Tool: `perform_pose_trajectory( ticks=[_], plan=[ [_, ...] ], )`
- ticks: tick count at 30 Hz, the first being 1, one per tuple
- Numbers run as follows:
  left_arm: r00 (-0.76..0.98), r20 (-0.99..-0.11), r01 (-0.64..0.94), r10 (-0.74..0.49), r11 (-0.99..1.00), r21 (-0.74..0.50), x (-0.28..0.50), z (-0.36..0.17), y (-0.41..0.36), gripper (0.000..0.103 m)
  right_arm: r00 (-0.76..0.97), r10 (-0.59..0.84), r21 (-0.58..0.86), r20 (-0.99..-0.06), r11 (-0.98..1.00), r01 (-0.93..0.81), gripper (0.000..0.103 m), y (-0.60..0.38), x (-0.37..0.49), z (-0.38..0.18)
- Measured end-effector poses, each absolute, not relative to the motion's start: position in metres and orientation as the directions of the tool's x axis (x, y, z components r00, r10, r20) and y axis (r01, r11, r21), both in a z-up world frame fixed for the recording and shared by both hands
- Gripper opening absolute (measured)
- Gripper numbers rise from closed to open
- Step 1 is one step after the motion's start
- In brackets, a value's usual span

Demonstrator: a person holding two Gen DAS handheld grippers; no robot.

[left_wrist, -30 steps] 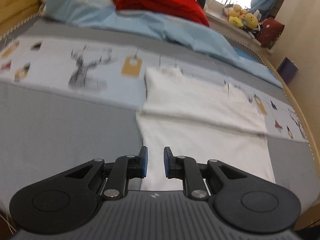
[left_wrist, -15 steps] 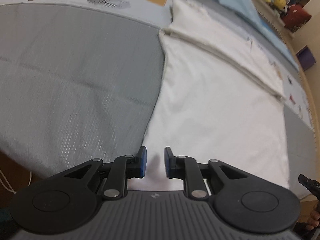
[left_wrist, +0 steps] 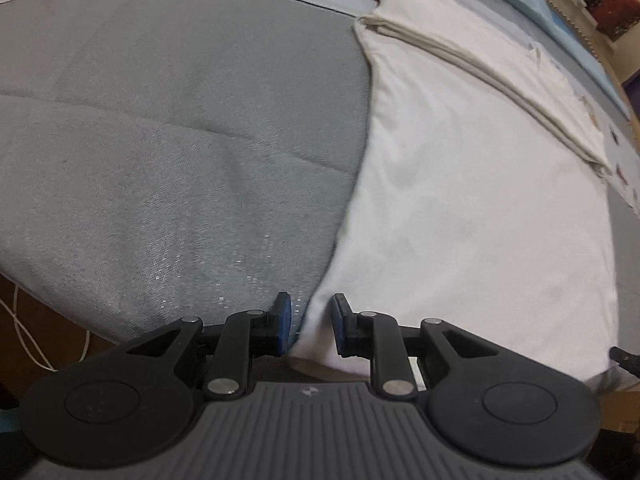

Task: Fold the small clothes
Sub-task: 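Grasp the shirt hem with both grippers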

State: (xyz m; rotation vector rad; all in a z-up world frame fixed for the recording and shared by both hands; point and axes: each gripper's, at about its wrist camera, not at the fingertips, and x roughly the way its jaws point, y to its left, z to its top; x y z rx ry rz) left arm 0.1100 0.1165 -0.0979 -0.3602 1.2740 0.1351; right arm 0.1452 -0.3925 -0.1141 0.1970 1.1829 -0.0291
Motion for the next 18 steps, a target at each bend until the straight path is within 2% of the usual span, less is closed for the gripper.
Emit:
perform_pose_trajectory(
  ticks=[5,7,8,9,10,14,18],
  plan=[
    [0.291,-0.949,-0.265,-0.119,0.943,-0.199,0.109,-0.099,0.114,0.020,0.382,0.102,0.156,-0.918,0.981,0.114,0.026,-0.394,0.141,-0.113],
    [0.290,-0.949,-0.238,-0.124,0.951,-0.197,0.110,-0.100,0.109,0.008,0.381,0.122,0.167,-0.916,0.982,0.087,0.024,-0.393,0.141,-0.112],
    [0.291,-0.949,-0.231,-0.124,0.953,-0.195,0.109,-0.099,0.107,0.007,0.382,0.129,0.168,-0.915,0.983,0.071,0.022,-0.391,0.140,-0.112],
    [0.295,-0.948,-0.230,-0.122,0.953,-0.195,0.109,-0.098,0.106,0.007,0.384,0.138,0.172,-0.913,0.984,0.056,0.011,-0.389,0.140,-0.111],
    [0.303,-0.945,-0.234,-0.121,0.952,-0.197,0.109,-0.097,0.106,0.007,0.392,0.150,0.182,-0.908,0.982,0.046,0.009,-0.389,0.140,-0.108],
    [0.359,-0.926,-0.246,-0.119,0.945,-0.217,0.104,-0.085,0.106,0.006,0.447,0.184,0.234,-0.875,0.970,0.059,0.008,-0.397,0.137,-0.096],
    [0.357,-0.929,-0.251,-0.099,0.948,-0.197,0.102,-0.083,0.103,0.007,0.421,0.180,0.230,-0.889,0.971,0.071,0.008,-0.399,0.141,-0.100]
  ],
)
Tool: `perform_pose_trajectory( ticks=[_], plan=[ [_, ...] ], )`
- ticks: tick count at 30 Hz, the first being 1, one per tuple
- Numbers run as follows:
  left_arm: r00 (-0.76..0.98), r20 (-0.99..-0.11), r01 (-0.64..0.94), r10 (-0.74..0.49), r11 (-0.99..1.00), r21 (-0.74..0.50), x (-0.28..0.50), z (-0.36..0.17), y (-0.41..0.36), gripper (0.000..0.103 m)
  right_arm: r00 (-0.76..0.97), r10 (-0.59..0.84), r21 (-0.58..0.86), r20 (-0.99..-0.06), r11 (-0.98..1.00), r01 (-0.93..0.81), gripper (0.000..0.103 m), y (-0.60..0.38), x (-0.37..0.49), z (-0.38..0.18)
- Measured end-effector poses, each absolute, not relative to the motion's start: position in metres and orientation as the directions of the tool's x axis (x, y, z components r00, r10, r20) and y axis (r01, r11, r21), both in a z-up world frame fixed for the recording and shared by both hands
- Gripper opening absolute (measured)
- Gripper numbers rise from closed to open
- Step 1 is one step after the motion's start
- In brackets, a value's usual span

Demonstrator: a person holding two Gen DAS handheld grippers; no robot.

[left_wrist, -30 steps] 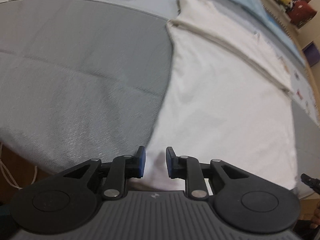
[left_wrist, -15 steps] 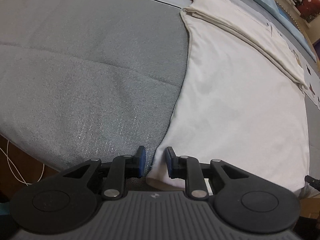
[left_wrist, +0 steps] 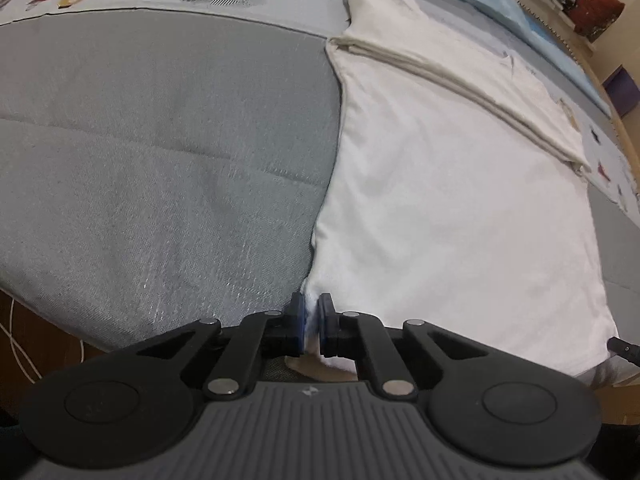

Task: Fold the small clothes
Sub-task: 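Grasp the shirt hem with both grippers, then lift the hem with both grippers and fold it toward the collar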

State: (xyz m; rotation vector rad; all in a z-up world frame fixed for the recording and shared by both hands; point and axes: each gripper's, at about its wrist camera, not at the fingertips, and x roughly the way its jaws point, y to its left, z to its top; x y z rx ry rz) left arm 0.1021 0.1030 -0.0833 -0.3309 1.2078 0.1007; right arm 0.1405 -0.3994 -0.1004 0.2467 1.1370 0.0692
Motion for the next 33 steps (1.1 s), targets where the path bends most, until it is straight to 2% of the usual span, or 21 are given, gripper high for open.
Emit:
perform_pose_trajectory(
  ticks=[4,9,11,14,18,21,26,29,33],
  plan=[
    [0.316,-0.945,-0.258,-0.086,0.951,-0.172,0.104,-0.092,0.100,0.010,0.380,0.151,0.189,-0.913,0.980,0.066,0.015,-0.394,0.143,-0.108],
    [0.306,-0.949,-0.262,-0.079,0.951,-0.164,0.107,-0.099,0.101,0.010,0.377,0.140,0.176,-0.916,0.982,0.063,0.015,-0.390,0.144,-0.109],
    [0.313,-0.946,-0.255,-0.085,0.952,-0.170,0.107,-0.098,0.101,0.007,0.388,0.136,0.168,-0.912,0.985,0.048,0.010,-0.390,0.143,-0.107],
    [0.376,-0.923,-0.260,-0.082,0.947,-0.190,0.103,-0.086,0.103,0.006,0.437,0.160,0.202,-0.885,0.978,0.051,0.008,-0.393,0.140,-0.097],
    [0.418,-0.903,-0.280,-0.096,0.932,-0.229,0.100,-0.076,0.108,0.006,0.497,0.228,0.332,-0.838,0.934,0.130,0.008,-0.415,0.136,-0.085],
    [0.371,-0.924,-0.282,-0.093,0.937,-0.207,0.103,-0.084,0.105,0.007,0.456,0.194,0.298,-0.869,0.940,0.168,0.007,-0.417,0.137,-0.094],
    [0.322,-0.943,-0.289,-0.078,0.941,-0.176,0.104,-0.094,0.103,0.009,0.393,0.147,0.214,-0.908,0.968,0.131,0.009,-0.402,0.140,-0.107],
    [0.314,-0.947,-0.300,-0.074,0.938,-0.173,0.105,-0.097,0.104,0.012,0.365,0.136,0.199,-0.921,0.970,0.139,0.015,-0.402,0.140,-0.111],
    [0.311,-0.948,-0.287,-0.069,0.944,-0.163,0.104,-0.097,0.103,0.012,0.363,0.136,0.195,-0.922,0.972,0.132,0.015,-0.402,0.141,-0.112]
  ],
)
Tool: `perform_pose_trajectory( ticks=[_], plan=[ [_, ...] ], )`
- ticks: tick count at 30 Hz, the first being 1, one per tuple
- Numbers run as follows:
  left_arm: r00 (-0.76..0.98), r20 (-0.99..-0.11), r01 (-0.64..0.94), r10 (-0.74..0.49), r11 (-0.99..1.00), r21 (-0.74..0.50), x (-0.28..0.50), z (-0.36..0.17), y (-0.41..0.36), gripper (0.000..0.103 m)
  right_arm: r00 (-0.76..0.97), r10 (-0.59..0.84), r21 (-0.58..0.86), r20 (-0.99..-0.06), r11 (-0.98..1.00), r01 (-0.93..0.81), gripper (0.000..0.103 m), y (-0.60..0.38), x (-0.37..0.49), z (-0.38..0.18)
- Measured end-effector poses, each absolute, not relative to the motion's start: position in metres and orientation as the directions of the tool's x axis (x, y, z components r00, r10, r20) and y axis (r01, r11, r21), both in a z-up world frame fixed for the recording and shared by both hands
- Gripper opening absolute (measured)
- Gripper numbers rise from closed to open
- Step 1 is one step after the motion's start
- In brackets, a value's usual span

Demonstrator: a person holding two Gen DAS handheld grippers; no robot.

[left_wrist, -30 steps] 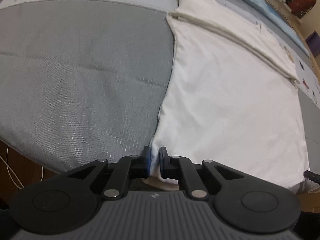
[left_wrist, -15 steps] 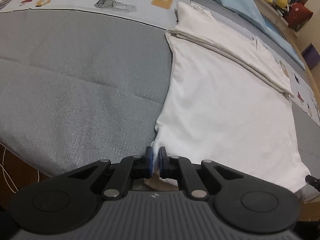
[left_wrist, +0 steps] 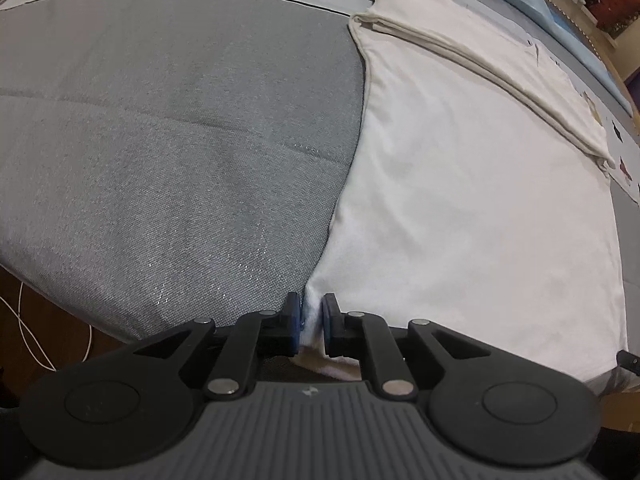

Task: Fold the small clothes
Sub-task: 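Lift the hem with both grippers and fold it toward the collar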

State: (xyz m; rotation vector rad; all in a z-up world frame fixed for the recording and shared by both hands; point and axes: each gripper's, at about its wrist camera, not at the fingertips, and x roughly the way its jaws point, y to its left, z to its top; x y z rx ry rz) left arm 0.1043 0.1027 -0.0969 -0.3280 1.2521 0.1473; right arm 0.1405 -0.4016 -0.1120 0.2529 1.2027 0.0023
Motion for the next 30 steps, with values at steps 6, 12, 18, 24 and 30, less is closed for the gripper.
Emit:
perform_pose_trajectory(
  ticks=[6,12,18,24,30],
  plan=[
    [0.312,-0.948,-0.265,-0.066,0.952,-0.154,0.106,-0.097,0.100,0.011,0.370,0.126,0.173,-0.921,0.980,0.096,0.014,-0.397,0.143,-0.112],
    [0.311,-0.948,-0.273,-0.068,0.949,-0.157,0.108,-0.099,0.100,0.011,0.371,0.125,0.174,-0.920,0.979,0.102,0.013,-0.397,0.142,-0.112],
    [0.311,-0.948,-0.258,-0.065,0.954,-0.151,0.107,-0.098,0.097,0.011,0.374,0.119,0.164,-0.920,0.982,0.092,0.013,-0.395,0.141,-0.109],
    [0.327,-0.943,-0.252,-0.063,0.956,-0.151,0.106,-0.095,0.095,0.007,0.424,0.122,0.173,-0.897,0.982,0.082,0.008,-0.394,0.136,-0.098],
    [0.410,-0.909,-0.212,-0.080,0.961,-0.180,0.099,-0.076,0.088,0.006,0.558,0.156,0.199,-0.815,0.980,0.017,0.007,-0.386,0.120,-0.063]
  ],
)
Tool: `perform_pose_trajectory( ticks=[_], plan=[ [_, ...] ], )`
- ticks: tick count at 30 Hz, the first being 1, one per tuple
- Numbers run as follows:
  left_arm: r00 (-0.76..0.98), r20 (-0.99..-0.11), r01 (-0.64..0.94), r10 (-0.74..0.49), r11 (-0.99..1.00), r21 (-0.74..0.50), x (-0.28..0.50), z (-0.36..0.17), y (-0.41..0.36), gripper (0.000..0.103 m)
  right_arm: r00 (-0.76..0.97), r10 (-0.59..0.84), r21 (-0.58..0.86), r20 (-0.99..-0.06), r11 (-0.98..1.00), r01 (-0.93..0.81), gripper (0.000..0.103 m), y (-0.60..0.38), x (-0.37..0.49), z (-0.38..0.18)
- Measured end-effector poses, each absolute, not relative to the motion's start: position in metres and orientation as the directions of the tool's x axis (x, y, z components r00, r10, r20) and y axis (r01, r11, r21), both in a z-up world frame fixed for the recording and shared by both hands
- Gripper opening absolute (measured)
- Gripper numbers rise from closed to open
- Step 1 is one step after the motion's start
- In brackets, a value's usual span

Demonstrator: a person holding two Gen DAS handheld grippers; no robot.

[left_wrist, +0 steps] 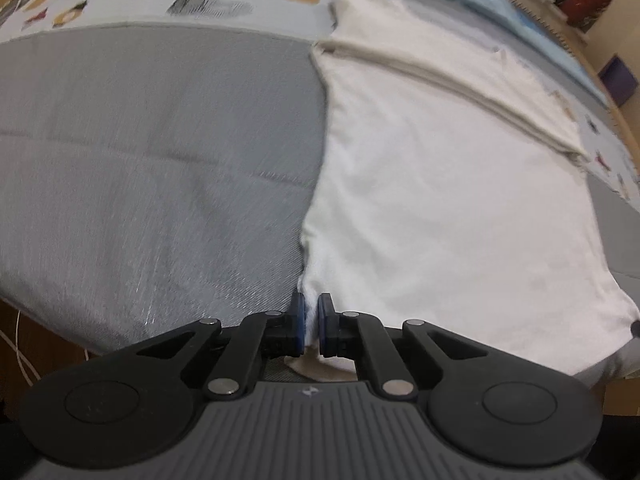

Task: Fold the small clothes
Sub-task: 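Lift the hem with both grippers and fold it toward the collar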

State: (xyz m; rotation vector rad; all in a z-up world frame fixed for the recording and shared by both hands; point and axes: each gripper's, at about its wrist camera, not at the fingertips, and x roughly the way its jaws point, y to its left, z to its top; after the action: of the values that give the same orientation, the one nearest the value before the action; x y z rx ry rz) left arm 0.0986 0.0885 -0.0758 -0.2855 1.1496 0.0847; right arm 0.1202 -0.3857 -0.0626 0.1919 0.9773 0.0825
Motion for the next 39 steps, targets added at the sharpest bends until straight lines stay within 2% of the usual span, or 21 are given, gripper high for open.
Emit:
perform_pose_trajectory(
  ticks=[11,20,26,32,35,39],
  plan=[
    [0.589,-0.793,-0.107,-0.153,0.958,-0.265,0.069,-0.019,0.078,0.006,0.715,0.206,0.239,-0.668,0.969,-0.057,0.006,-0.381,0.080,0.002],
    [0.689,-0.676,-0.078,-0.260,0.901,-0.426,-0.006,0.051,0.104,0.005,0.790,0.221,0.279,-0.572,0.958,-0.066,0.006,-0.393,0.014,0.057],
    [0.701,-0.664,-0.048,-0.259,0.912,-0.407,-0.039,0.082,0.102,0.005,0.840,0.211,0.347,-0.500,0.938,-0.030,0.005,-0.415,-0.019,0.090],
    [0.701,-0.677,-0.045,-0.225,0.933,-0.357,0.011,0.078,0.107,0.005,0.847,0.165,0.316,-0.505,0.949,0.004,0.005,-0.416,0.029,0.082],
    [0.686,-0.691,-0.080,-0.228,0.920,-0.383,0.050,0.068,0.123,0.005,0.838,0.139,0.296,-0.527,0.955,0.028,0.005,-0.415,0.067,0.073],
    [0.686,-0.698,-0.076,-0.204,0.935,-0.347,0.106,0.059,0.128,0.006,0.815,0.115,0.264,-0.567,0.963,0.047,0.005,-0.411,0.120,0.057]
  ],
)
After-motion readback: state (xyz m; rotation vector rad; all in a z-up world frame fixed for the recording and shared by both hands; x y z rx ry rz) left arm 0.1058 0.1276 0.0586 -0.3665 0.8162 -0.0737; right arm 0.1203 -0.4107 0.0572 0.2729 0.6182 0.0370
